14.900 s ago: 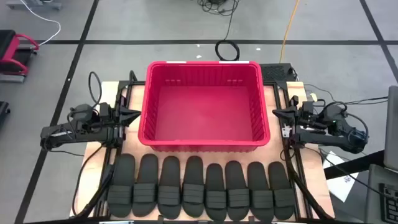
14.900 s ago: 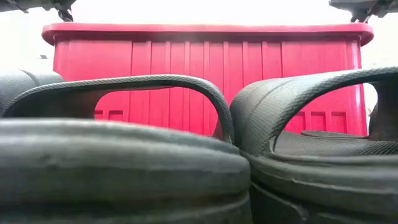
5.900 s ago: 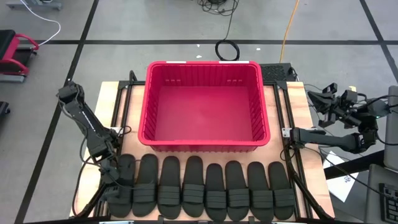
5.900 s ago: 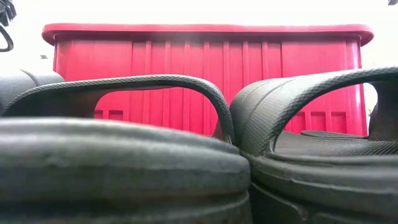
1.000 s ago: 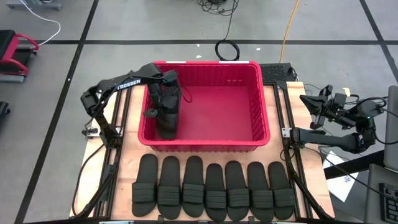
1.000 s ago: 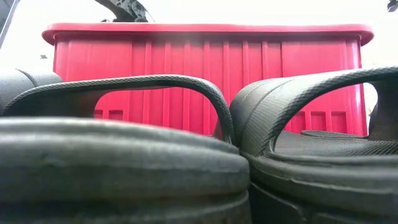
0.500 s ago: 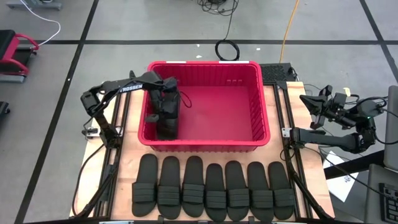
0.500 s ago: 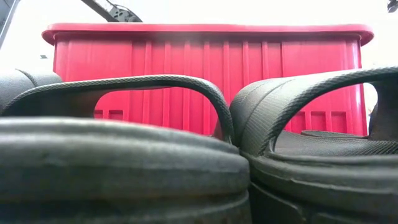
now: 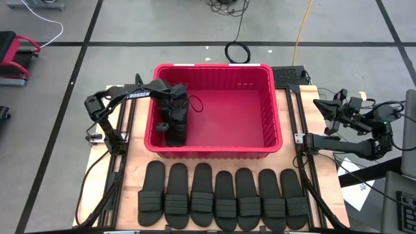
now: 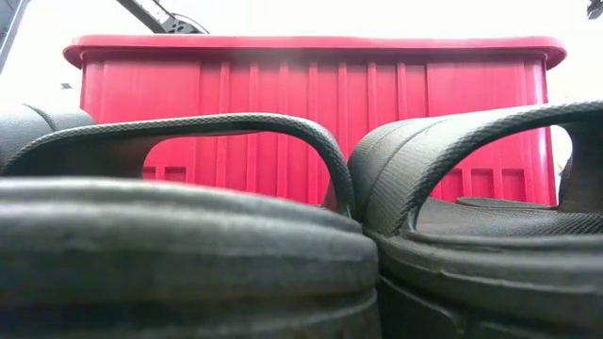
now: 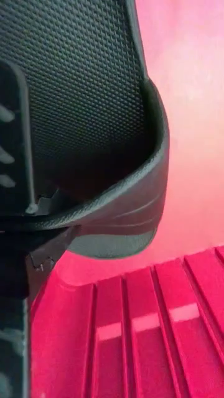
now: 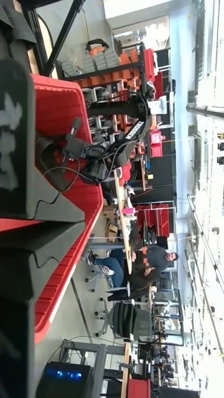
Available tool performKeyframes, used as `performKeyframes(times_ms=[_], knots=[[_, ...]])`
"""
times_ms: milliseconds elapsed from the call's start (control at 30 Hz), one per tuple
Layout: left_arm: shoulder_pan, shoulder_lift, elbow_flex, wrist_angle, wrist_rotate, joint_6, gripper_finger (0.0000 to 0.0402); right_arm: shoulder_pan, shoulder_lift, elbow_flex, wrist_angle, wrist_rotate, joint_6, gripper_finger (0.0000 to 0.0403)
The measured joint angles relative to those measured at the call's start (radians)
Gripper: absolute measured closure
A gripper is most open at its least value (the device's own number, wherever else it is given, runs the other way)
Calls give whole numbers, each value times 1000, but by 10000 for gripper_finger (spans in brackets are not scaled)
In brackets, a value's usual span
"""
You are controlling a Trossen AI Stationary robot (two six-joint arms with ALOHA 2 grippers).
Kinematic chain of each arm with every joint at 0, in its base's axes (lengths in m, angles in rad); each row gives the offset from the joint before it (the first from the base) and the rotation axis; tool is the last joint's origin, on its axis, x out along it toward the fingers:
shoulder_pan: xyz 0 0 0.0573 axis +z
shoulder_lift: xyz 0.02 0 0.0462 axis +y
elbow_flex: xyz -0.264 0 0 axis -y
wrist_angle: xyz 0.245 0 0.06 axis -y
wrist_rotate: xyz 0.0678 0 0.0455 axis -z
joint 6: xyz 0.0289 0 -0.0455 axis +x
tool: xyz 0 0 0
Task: Pick and place slides into bin
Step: Put the black slide into the red bin
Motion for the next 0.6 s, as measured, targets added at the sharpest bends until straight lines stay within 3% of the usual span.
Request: performKeyframes(times_ms=[333, 600], knots=[[3, 0, -1, 48, -97, -130, 350, 0, 0, 0, 0, -2, 0, 403], [18, 0, -2, 45, -60, -217, 335, 0, 0, 0, 0, -2, 0, 403]])
